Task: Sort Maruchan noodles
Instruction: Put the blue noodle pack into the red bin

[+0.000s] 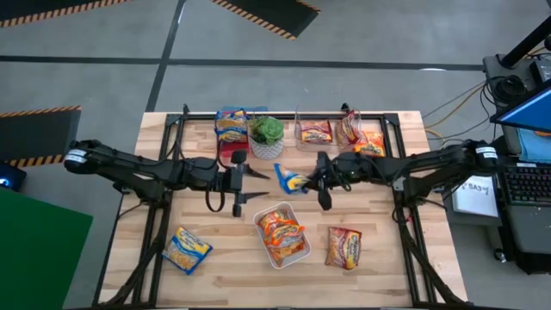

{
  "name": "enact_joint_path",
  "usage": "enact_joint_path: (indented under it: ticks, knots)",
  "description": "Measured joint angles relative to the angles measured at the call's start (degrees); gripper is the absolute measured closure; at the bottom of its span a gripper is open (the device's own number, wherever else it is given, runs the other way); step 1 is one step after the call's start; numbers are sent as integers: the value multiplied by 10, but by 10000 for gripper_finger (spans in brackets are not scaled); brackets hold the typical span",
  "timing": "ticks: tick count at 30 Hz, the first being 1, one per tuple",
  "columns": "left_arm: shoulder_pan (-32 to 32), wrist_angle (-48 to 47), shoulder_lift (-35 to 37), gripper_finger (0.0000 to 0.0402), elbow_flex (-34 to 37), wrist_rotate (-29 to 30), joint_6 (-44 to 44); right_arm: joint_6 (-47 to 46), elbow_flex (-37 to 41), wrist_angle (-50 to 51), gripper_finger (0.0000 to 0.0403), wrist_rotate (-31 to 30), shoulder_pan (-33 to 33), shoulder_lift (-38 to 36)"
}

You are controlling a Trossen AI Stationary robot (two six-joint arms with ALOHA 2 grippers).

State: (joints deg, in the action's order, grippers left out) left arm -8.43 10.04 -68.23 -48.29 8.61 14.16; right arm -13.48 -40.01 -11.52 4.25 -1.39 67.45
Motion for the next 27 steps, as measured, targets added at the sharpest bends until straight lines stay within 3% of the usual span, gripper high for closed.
enact_joint_path:
  ticks: [8,12,22,27]
  knots:
    - [0,41,-38,132,0,-1,32,20,0,-62,394,8,-19,44]
    - [0,88,-93,108,0,-1,60,16,0,-75,394,22,-24,59]
    - [24,148,-177,127,0,42,74,9,0,-75,394,24,-23,62]
    - [26,158,-188,167,0,46,76,6,0,-74,394,24,-23,62]
